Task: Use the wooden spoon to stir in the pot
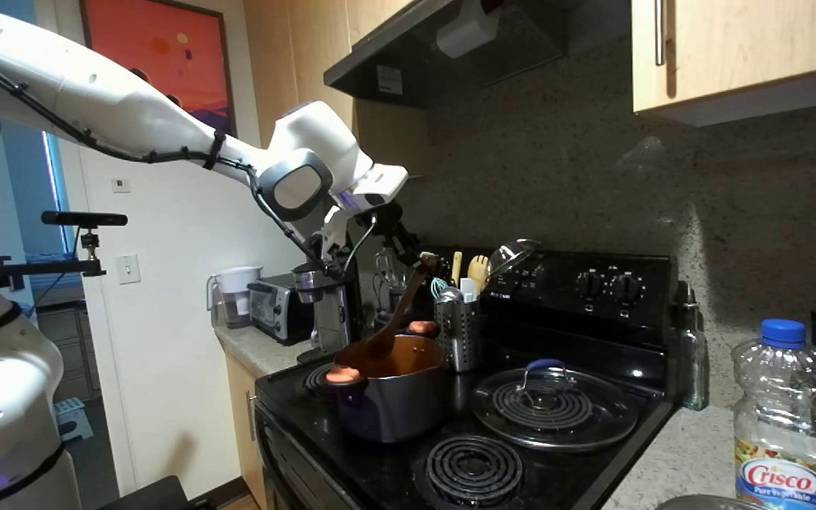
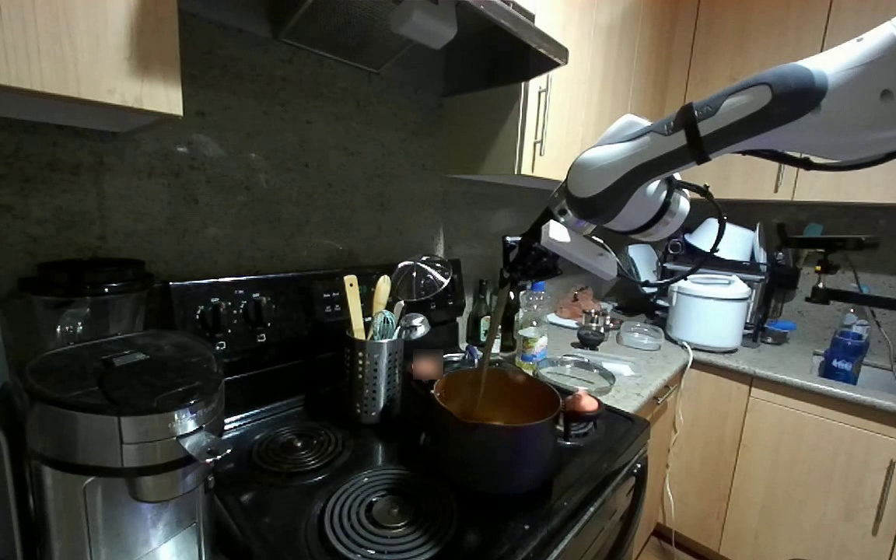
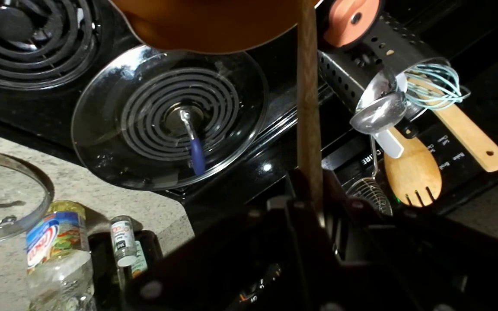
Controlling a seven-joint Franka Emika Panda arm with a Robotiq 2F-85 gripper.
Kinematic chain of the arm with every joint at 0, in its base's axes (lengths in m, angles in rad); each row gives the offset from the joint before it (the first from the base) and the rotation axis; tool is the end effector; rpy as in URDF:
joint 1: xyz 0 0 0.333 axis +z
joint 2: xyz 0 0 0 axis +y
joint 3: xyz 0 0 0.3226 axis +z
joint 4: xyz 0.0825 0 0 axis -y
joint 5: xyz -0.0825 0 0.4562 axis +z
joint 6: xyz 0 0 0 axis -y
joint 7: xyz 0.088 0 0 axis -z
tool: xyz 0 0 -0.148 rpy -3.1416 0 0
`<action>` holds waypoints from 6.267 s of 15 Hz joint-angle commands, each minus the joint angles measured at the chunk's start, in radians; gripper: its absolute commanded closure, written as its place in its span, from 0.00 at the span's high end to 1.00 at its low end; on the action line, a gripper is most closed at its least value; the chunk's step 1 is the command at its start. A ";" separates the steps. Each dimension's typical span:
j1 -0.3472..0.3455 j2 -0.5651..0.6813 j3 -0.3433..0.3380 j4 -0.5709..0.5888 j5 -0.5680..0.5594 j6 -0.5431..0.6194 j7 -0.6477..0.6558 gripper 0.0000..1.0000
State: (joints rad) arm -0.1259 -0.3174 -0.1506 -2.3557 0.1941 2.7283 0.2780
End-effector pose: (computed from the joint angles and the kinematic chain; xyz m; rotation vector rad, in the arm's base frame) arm 0.5606 -0.1656 0.4725 -2.6151 0.9755 -0.9899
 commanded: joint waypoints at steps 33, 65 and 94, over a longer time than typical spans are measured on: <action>-0.080 -0.178 -0.107 -0.192 0.022 0.045 -0.210 0.06; 0.099 -0.046 -0.034 -0.059 0.020 0.091 -0.222 0.06; -0.017 -0.016 -0.066 -0.043 0.028 0.022 -0.243 0.06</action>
State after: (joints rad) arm -0.1433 -0.2246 -0.2264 -2.3155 0.2207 2.7745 0.0626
